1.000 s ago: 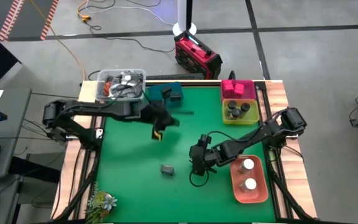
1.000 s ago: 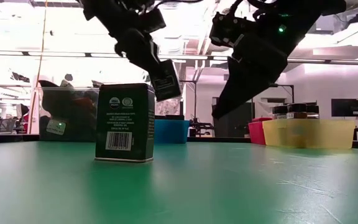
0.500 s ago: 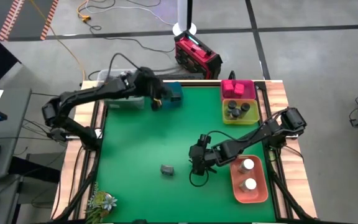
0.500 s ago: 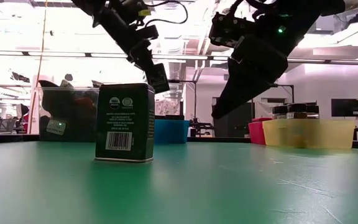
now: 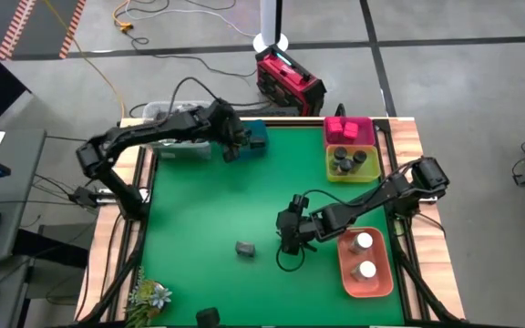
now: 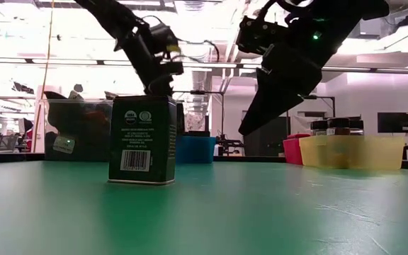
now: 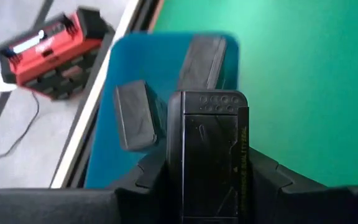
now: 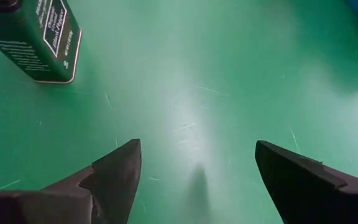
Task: Sort spices by type
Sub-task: Put the black seasoning from the middle into the orange bin
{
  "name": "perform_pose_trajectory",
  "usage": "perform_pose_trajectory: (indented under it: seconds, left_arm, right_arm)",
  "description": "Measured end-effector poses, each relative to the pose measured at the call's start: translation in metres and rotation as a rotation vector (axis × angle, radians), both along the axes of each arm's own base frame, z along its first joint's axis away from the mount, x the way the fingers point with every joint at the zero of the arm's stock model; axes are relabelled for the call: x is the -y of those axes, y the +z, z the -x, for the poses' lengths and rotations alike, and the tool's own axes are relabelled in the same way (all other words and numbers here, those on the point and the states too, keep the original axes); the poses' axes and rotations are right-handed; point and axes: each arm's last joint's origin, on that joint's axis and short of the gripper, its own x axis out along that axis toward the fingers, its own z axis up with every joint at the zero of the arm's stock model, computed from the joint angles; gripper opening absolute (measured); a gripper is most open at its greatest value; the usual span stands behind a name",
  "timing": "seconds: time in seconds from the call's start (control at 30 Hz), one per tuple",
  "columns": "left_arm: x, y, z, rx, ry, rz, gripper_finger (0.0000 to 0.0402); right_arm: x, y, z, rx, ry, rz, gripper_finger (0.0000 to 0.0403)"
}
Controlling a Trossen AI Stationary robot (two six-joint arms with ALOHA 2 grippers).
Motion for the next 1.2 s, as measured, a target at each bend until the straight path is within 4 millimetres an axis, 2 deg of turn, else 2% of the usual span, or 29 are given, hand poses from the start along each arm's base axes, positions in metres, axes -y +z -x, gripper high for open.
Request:
perform_pose_trajectory:
  seconds: [0.23, 0.57, 0.93, 1.2]
  left_arm:
    - [-0.007, -0.027, -0.008, -0.095, 0.024, 0.025, 0.0135]
    - [-0.012, -0.053, -0.013, -0.172, 0.056, 0.08, 0.0145]
    - [-0.011, -0.053, -0.01, -0.196, 0.058, 0.088, 0.0247]
    - [-0.011, -0.032, -0.021, -0.165, 0.01, 0.051, 0.0255]
  right_arm:
    - [-0.004, 0.0, 0.001, 0.0, 0.012, 0.0, 0.034]
    - [-0.005, 0.0, 0.001, 0.01, 0.008, -0.008, 0.034]
    - [-0.005, 0.001, 0.0, 0.017, 0.008, -0.011, 0.034]
    - [-0.005, 0.001, 0.0, 0.017, 0.008, -0.01, 0.034]
